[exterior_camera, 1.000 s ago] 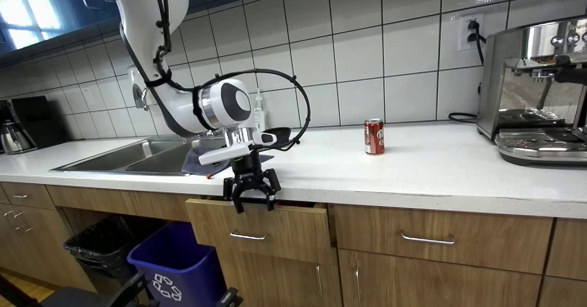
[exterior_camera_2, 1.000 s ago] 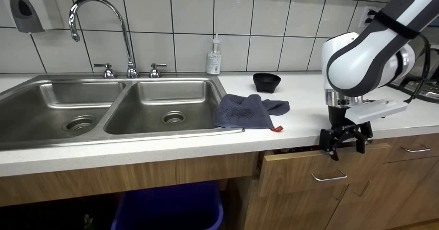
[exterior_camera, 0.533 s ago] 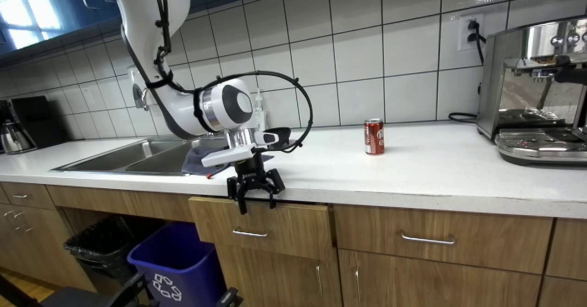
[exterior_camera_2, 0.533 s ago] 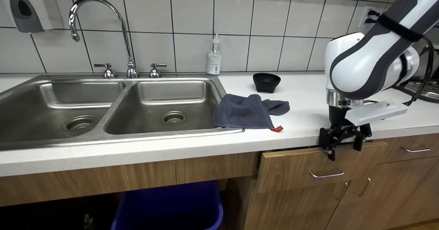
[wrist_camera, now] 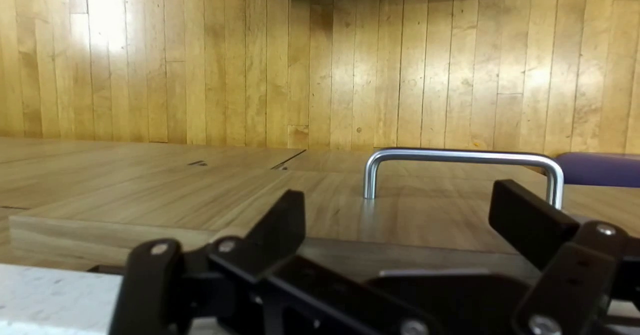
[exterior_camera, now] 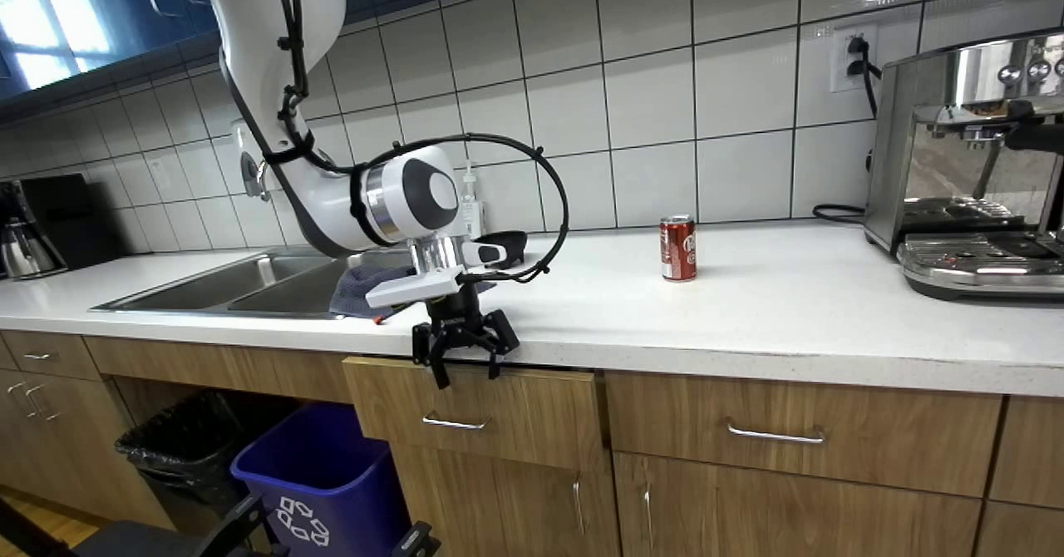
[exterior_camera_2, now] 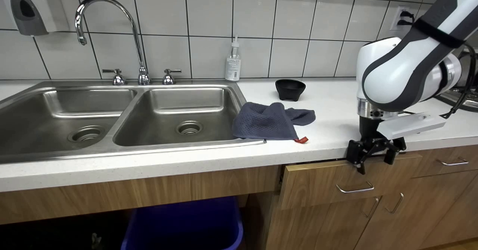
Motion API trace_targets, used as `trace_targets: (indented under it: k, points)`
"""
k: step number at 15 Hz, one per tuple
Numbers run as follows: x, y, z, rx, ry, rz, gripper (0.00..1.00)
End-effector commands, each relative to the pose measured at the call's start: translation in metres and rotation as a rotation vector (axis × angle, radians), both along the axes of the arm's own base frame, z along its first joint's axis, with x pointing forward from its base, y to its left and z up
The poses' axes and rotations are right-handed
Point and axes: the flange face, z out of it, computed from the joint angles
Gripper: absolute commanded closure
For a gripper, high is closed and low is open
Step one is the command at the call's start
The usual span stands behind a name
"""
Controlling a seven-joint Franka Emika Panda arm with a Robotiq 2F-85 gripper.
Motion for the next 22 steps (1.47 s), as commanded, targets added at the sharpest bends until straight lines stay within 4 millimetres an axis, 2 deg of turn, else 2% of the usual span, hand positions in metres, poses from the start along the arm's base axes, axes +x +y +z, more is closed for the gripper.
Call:
trace_targets:
  k: [1,12,22]
  points:
    - [0.003,-0.006,0.001,0.01,-0.023,-0.044,0.0]
    - [-0.019,-0.004,0.024,0.044,-0.029,-0.115,0.0]
    - [-0.041,-0.001,0.058,0.053,-0.078,-0.126,0.0]
